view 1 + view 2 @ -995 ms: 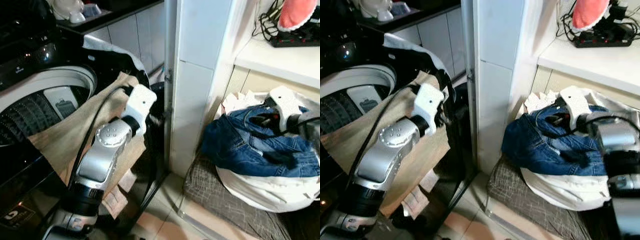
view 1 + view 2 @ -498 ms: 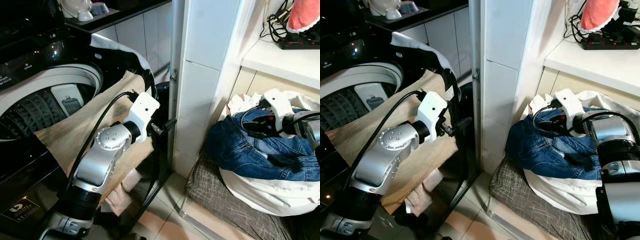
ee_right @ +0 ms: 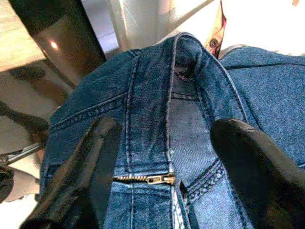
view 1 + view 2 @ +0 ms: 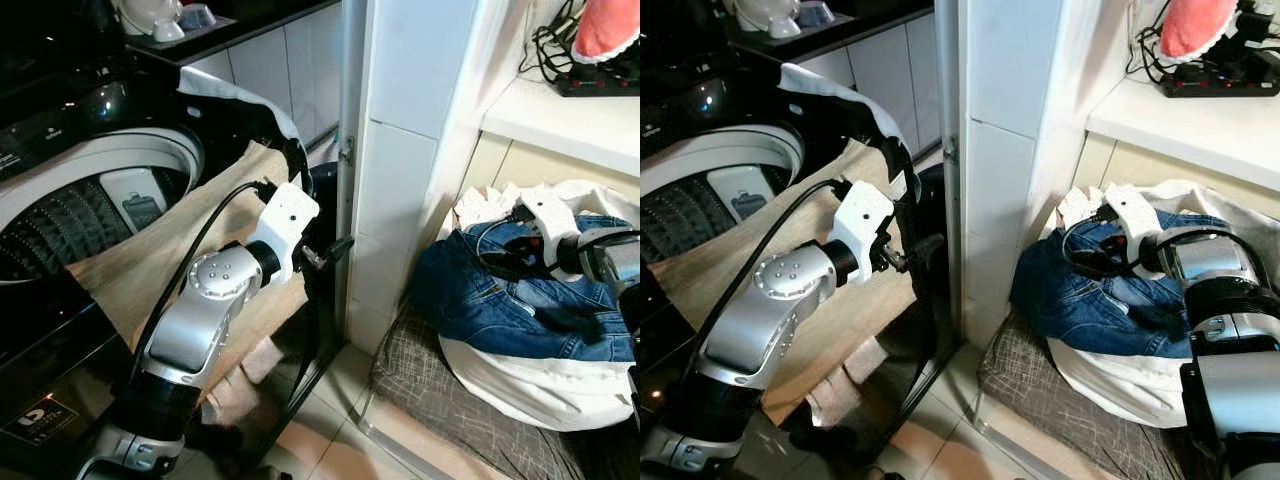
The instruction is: Clothes washing
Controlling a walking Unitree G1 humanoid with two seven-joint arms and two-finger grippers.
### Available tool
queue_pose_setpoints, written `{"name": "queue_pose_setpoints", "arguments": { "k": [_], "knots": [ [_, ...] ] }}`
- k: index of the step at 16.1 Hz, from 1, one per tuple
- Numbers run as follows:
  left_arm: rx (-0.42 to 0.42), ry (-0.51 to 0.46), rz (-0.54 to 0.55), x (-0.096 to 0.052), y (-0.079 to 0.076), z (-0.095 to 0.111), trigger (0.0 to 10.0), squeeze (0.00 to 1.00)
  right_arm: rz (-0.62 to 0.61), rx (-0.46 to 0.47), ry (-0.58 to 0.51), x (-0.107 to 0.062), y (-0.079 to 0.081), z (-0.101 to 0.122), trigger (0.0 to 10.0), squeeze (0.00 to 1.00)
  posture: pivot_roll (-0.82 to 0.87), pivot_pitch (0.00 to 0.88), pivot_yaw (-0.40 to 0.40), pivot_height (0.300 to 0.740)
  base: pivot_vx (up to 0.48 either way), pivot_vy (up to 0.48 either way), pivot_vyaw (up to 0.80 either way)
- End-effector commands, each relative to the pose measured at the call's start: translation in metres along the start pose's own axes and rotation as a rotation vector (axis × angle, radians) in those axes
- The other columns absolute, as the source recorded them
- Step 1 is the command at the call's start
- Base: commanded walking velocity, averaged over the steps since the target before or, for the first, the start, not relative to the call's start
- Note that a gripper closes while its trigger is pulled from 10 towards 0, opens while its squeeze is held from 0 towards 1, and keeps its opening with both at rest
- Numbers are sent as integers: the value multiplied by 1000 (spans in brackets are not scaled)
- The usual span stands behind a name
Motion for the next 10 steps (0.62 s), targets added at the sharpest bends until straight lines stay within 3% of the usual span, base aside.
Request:
{"name": "queue_pose_setpoints", "arguments": {
  "k": [1, 4, 10],
  "knots": [
    [5, 4, -3, -3, 2, 2, 10000, 0, -20, 0, -22, 0, -2, 5, 10000, 1000, -41, 22, 77, 740, 0, 0, 0],
    [7, 6, -5, -3, 1, 1, 10000, 0, -36, 13, -17, 1, -4, 0, 10000, 1000, -38, 20, 80, 740, 0, 0, 0],
    [5, 6, -9, -5, -2, 0, 10000, 0, 69, -214, 119, -33, -10, -24, 10000, 1000, -37, 0, 62, 740, 0, 0, 0]
  ]
}}
Point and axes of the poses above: a point about 5 cm out from each wrist's last joint towards the gripper, its own x axis pointing out of the wrist towards the gripper, its own z axis along the axis of the wrist's last joint, y = z × x, the point moved 4 cm from there along x, pointing out of the wrist towards the gripper, and after that the axes turned 4 degrees about -x, right-handed, at the moved point
